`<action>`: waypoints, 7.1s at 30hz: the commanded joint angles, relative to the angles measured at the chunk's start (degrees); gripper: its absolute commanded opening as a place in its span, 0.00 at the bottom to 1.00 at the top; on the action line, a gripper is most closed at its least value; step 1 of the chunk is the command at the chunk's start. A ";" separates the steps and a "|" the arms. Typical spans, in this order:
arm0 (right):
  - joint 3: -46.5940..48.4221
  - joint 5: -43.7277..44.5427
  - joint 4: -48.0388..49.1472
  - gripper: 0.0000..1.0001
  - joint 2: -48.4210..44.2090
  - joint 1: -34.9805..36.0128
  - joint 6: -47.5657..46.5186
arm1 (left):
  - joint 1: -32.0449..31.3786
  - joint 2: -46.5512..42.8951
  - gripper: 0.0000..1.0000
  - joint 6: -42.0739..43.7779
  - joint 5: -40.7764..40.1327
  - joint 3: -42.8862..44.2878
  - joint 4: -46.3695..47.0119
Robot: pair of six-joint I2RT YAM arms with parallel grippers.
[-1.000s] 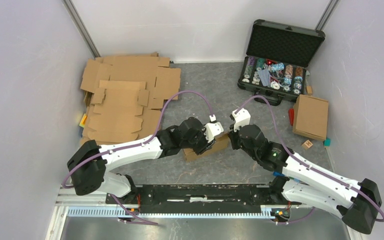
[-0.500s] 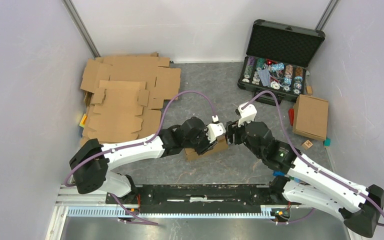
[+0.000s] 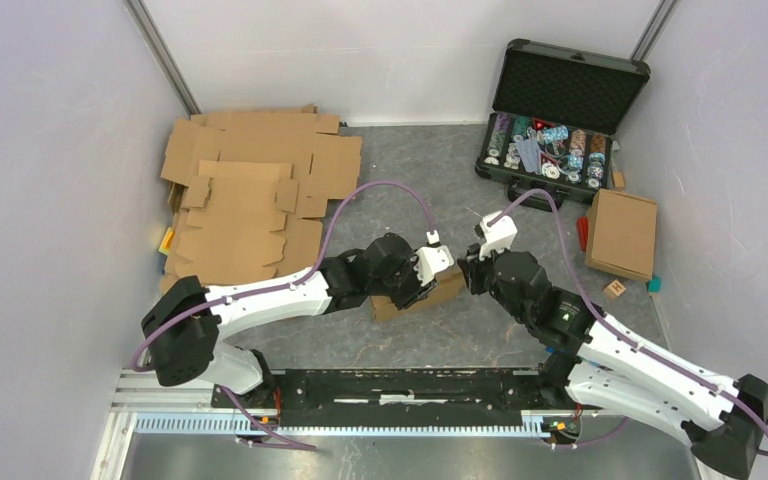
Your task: Fold the paper box
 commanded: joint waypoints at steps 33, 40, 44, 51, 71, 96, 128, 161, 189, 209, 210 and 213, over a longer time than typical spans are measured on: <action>-14.77 -4.79 8.30 0.00 -1.99 0.20 4.73 | -0.34 0.68 0.50 -0.61 2.16 1.29 -3.64; -14.14 -4.91 8.79 0.00 -1.64 0.16 4.22 | -0.33 -4.73 0.58 -1.10 1.15 3.53 -3.46; -13.51 -5.71 9.35 0.00 -0.96 0.20 3.74 | -0.34 -8.68 0.68 -1.96 0.63 4.13 -3.48; -12.99 -5.78 9.64 0.00 -0.60 0.22 3.37 | -0.35 -16.13 0.12 -4.96 0.28 3.31 -4.52; -13.00 -6.35 9.93 0.00 -0.31 0.14 3.03 | 2.39 -21.96 0.02 -18.41 -0.62 -15.12 0.86; -12.78 -6.46 10.48 0.00 1.11 0.15 1.91 | 2.46 -31.52 0.02 -27.89 -3.65 -15.09 -14.98; -11.39 -7.60 9.38 0.00 1.15 0.18 1.43 | 2.64 -35.54 0.02 -24.51 -4.83 -9.21 -20.25; 10.19 -4.76 -16.76 0.98 7.68 0.22 46.22 | 4.43 -51.65 0.19 -27.11 -27.53 -28.25 -0.51; -15.61 -11.30 -1.91 0.79 4.25 2.11 66.83 | 5.61 -31.61 0.11 -16.19 14.04 -35.34 28.82; -30.36 -3.94 11.45 0.85 -12.24 1.93 51.68 | 6.40 -36.81 0.16 -20.99 -7.12 -37.29 22.38; -28.41 -2.56 10.06 0.88 -11.57 1.98 48.97 | 6.78 -36.73 0.19 -22.50 -9.25 -37.46 22.22; -18.38 5.85 -1.58 0.97 -7.07 1.89 39.93 | 7.89 -35.61 0.37 -30.77 -12.91 -35.81 18.55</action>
